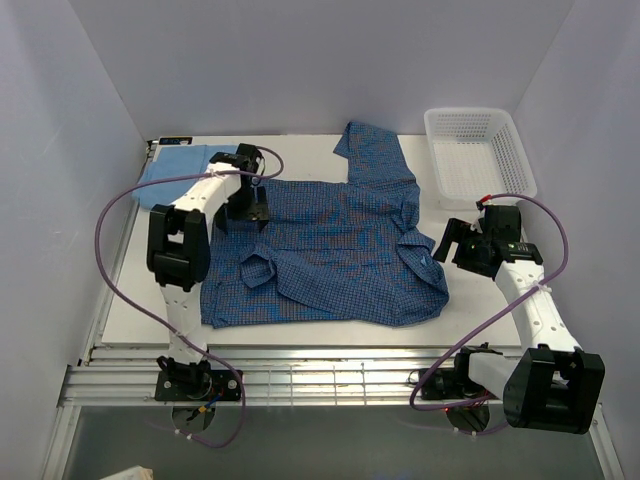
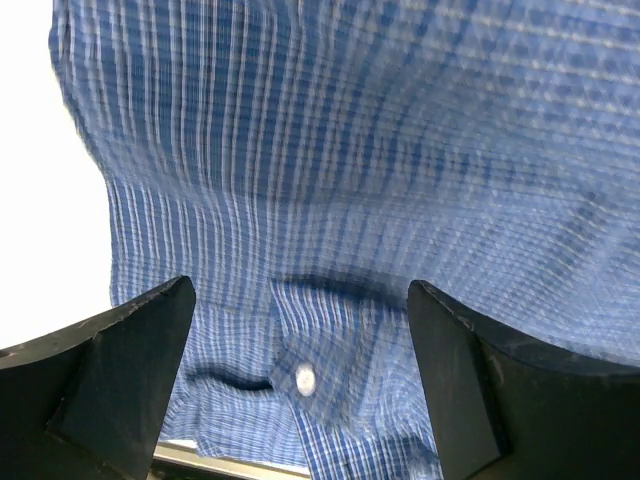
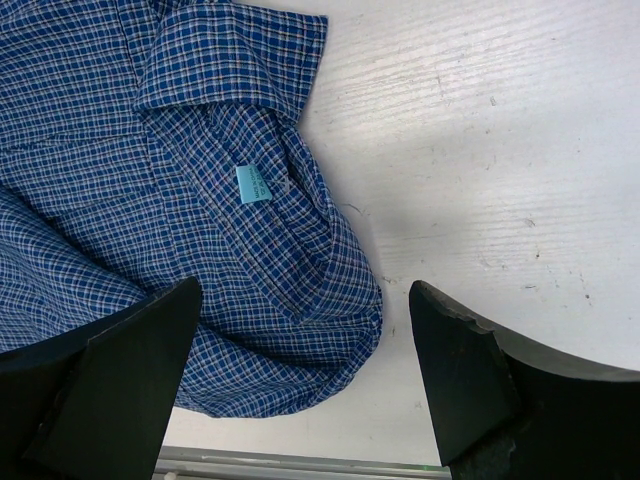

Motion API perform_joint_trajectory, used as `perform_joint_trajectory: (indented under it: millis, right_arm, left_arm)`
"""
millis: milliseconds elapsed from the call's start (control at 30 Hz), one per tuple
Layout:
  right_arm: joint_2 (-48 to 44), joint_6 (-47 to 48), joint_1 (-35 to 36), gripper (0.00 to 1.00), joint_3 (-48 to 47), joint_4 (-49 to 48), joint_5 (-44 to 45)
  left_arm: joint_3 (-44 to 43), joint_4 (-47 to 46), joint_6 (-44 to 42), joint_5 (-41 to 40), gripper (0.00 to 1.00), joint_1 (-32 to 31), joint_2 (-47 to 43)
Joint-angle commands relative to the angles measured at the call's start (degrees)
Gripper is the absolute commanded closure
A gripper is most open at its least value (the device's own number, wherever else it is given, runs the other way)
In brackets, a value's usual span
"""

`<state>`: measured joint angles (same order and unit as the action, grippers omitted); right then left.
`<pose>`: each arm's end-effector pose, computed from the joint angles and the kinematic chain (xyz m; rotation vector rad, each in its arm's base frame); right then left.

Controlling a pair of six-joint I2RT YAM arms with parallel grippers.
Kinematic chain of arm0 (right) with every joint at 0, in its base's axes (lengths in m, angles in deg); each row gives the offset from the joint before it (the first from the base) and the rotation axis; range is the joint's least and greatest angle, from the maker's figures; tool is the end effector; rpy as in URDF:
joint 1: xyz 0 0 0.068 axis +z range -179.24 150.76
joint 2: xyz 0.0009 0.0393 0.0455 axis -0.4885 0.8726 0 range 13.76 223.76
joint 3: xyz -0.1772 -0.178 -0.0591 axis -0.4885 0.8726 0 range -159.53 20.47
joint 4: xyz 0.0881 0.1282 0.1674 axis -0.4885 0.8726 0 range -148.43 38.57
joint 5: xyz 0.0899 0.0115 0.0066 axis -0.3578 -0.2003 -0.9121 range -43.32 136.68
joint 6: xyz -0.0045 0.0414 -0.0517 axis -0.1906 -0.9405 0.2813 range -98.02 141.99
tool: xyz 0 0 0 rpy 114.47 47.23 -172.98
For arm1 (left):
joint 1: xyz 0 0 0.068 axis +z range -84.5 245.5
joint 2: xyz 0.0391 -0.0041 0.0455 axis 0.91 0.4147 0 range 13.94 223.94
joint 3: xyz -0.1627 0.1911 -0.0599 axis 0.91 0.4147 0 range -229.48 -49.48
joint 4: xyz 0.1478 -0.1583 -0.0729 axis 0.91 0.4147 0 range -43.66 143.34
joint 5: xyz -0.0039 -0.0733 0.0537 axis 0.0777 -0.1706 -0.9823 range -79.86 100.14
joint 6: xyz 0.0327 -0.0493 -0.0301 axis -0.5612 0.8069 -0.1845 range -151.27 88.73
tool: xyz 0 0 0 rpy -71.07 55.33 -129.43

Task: Fold and stack the long sleeve shirts
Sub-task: Fold the shirt

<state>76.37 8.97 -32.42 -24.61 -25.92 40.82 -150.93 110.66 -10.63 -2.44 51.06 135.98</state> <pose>0.2046 -0.0059 0.2316 0.2996 2.4300 0.2012 0.3711 -0.0837 0.1820 -0.1757 2.9736 0.2731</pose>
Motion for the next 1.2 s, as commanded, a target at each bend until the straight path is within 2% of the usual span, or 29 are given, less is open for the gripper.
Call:
perform_joint_trajectory:
  millis: [0, 133, 167, 233, 333, 367, 500, 600, 767, 900, 967, 1000, 1033, 1100, 1133, 1167]
  right_arm:
    - [-0.6, 0.9, 0.5, 0.10, -0.5, -1.1, 0.2]
    - [-0.6, 1.0, 1.3, 0.10, 0.1, -2.3, -1.9]
    - [-0.4, 1.0, 1.9, 0.10, 0.2, -2.5, -2.0]
    - [0.1, 1.0, 2.7, 0.10, 0.3, -3.1, -2.1]
    - [0.9, 1.1, 5.1, 0.10, 0.4, -3.3, -2.0]
    - [1.3, 1.1, 6.0, 0.10, 0.3, -3.4, -2.1]
    - [3.0, 1.1, 7.9, 0.10, -0.8, -3.2, -1.9]
    - [3.7, 1.2, 9.2, 0.10, -1.8, -2.5, -1.2]
    - [3.6, 1.8, 10.0, 0.10, -2.6, -1.4, 0.8]
    - [2.8, 1.9, 10.1, 0.10, -2.5, -1.1, 1.6]
    - [2.4, 2.1, 10.1, 0.10, -2.6, -0.6, 3.1]
    - [2.2, 2.2, 10.1, 0.10, -2.5, -0.5, 3.7]
    - [1.7, 2.2, 10.1, 0.10, -2.4, -0.6, 4.2]
    - [1.3, 2.4, 10.1, 0.10, -2.3, -0.4, 4.5]
    - [1.1, 2.4, 10.1, 0.10, -2.2, -0.4, 5.0]
    - [1.1, 2.5, 10.1, 0.10, -1.9, -0.4, 5.1]
  left_arm:
    - [6.2, -2.8, 4.7, 2.9, 0.02, -0.6, -11.1]
    - [18.0, -4.2, 12.2, 5.9, 0.02, 0.5, -27.0]
    - [23.3, -4.6, 16.4, 7.5, 0.02, 1.2, -29.9]
    - [28.6, -6.2, 18.9, 14.8, 0.02, 3.0, -35.4]
    - [38.3, -8.9, 22.8, 19.3, 0.02, 4.1, -44.2]
    - [40.6, -9.8, 23.7, 23.3, 0.02, 4.2, -47.2]
    - [51.2, -18.2, 29.0, 28.8, 0.02, 4.5, -50.2]
    - [53.6, -23.2, 30.6, 29.8, 0.02, 4.5, -49.6]
    - [56.4, -27.8, 32.8, 27.1, 0.04, 4.5, -47.2]
    - [56.2, -30.4, 34.2, 23.1, 0.17, 4.5, -43.8]
    - [55.8, -30.6, 34.9, 21.7, 0.32, 4.5, -42.2]
    - [55.7, -30.8, 34.9, 21.5, 0.40, 4.5, -41.9]
    - [55.7, -30.7, 34.9, 20.8, 0.62, 4.4, -41.8]
    - [54.4, -28.7, 34.2, 20.3, 0.91, 4.4, -42.1]
    - [54.0, -27.8, 33.9, 19.4, 1.00, 4.4, -42.6]
    - [53.6, -26.8, 33.8, 18.5, 1.00, 4.4, -43.2]
